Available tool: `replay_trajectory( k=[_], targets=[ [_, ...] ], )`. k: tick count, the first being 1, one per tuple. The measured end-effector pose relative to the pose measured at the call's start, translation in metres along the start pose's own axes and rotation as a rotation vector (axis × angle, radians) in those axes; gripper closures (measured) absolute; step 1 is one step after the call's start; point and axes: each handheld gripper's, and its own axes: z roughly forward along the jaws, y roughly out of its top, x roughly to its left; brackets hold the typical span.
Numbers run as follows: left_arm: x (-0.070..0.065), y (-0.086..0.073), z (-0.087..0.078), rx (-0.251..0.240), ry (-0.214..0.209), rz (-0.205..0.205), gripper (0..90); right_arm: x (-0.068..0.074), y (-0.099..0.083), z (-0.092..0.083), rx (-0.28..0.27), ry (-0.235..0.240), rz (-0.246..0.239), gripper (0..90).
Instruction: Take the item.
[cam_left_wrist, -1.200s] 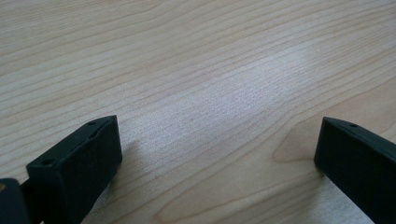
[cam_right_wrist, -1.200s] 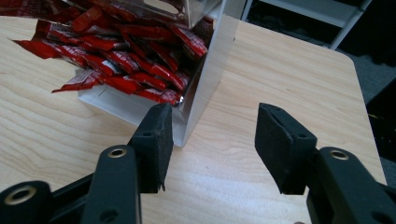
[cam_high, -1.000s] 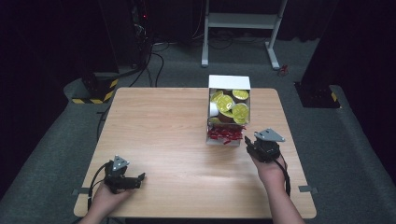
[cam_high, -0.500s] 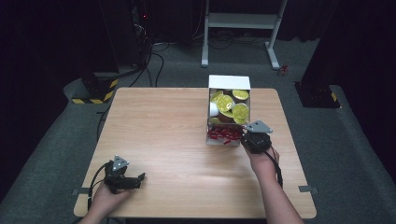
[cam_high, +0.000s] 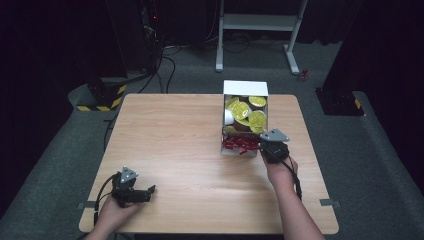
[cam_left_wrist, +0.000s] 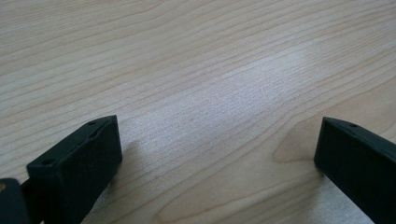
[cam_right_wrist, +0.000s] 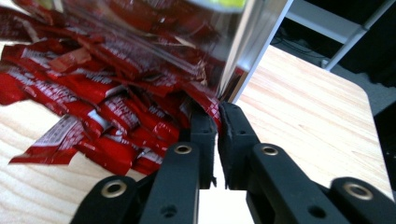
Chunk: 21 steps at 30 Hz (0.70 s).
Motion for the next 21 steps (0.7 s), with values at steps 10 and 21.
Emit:
replay_trajectory(
  k=[10, 21],
  targets=[
    [0.000, 0.000, 0.000, 0.000, 0.000, -0.002, 1.1, 0.002, -0.016, -0.012, -0.037, 0.027, 0.015, 89.0],
    [0.000, 0.000, 0.000, 0.001, -0.001, -0.004, 1.4, 0.006, -0.027, -0.032, -0.101, 0.023, 0.017, 89.1]
  ],
)
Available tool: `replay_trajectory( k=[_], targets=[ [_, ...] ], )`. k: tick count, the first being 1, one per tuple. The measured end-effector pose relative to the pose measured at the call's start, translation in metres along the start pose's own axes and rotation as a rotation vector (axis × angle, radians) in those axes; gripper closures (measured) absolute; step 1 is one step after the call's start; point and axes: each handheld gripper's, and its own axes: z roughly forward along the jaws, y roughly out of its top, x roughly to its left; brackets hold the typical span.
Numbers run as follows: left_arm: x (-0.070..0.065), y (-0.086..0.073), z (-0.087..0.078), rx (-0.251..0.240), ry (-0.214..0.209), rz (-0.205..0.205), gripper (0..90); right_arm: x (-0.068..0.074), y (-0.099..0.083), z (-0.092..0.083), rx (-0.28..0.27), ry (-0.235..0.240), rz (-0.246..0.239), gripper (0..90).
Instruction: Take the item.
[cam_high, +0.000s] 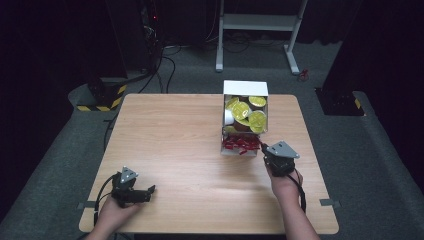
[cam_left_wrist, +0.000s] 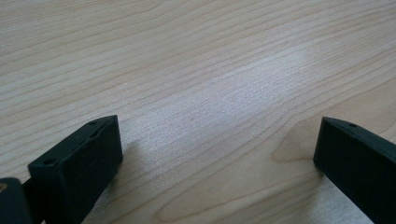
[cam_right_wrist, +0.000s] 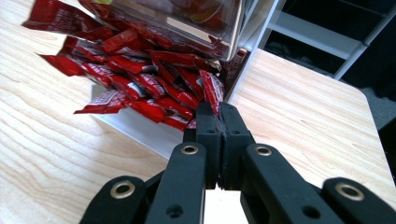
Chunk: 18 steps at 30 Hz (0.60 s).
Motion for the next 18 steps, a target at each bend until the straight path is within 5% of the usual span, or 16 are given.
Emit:
replay_trajectory(
  k=[18],
  targets=[
    [0.000, 0.000, -0.001, 0.002, 0.005, 0.000, 1.8, 0.002, -0.015, -0.032, -0.105, 0.023, 0.025, 89.3]
  ],
)
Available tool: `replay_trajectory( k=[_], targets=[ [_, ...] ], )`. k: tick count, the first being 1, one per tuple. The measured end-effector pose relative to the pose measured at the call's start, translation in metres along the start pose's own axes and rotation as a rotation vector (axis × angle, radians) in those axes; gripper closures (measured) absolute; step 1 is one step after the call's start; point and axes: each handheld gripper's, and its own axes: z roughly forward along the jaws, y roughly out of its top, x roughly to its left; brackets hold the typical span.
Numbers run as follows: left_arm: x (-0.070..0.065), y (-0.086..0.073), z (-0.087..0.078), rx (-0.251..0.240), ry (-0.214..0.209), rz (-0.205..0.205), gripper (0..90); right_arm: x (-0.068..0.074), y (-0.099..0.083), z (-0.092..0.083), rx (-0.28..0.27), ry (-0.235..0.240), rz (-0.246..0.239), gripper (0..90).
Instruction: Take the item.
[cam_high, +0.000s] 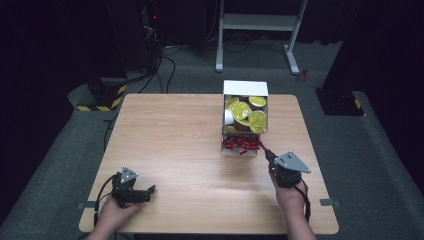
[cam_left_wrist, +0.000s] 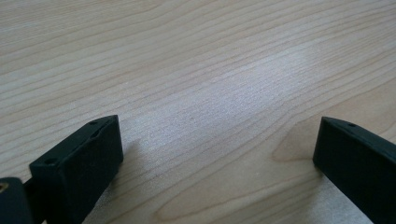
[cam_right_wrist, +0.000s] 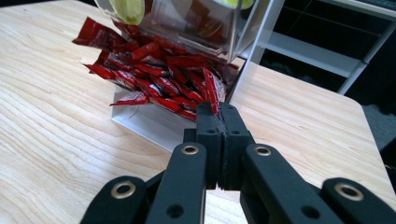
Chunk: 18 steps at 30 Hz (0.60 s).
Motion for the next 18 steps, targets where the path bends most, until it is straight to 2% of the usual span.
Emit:
replay_trajectory(
  k=[18],
  targets=[
    [0.000, 0.000, 0.000, -0.005, 0.002, -0.002, 2.3, -0.009, 0.001, -0.022, -0.043, -0.014, 0.029, 89.7]
  ],
)
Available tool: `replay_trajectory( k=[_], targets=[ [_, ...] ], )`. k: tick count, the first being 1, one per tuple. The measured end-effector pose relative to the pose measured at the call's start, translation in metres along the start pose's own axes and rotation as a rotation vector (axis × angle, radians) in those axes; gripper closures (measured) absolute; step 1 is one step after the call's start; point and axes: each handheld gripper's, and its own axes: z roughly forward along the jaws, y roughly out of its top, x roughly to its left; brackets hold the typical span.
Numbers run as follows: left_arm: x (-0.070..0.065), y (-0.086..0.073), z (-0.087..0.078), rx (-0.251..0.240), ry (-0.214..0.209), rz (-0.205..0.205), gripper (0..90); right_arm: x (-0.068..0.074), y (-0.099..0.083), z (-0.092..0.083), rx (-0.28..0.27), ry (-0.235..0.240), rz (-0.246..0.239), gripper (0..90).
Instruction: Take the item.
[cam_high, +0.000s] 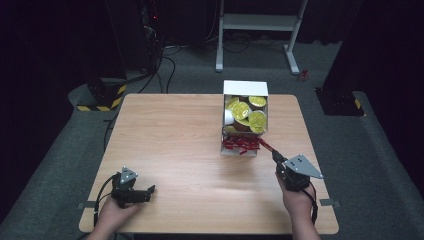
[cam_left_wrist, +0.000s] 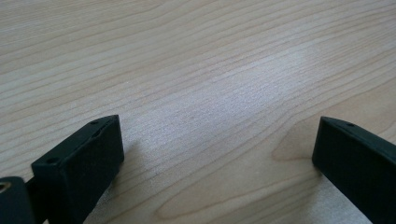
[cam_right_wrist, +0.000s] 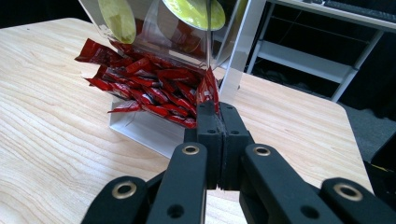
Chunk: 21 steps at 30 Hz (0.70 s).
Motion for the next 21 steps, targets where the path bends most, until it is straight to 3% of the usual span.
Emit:
replay_trajectory(
  k=[21],
  targets=[
    [0.002, 0.001, 0.000, 0.002, -0.013, 0.012, 2.1, 0.001, 0.006, -0.016, -0.038, -0.007, 0.000, 90.0]
  ],
)
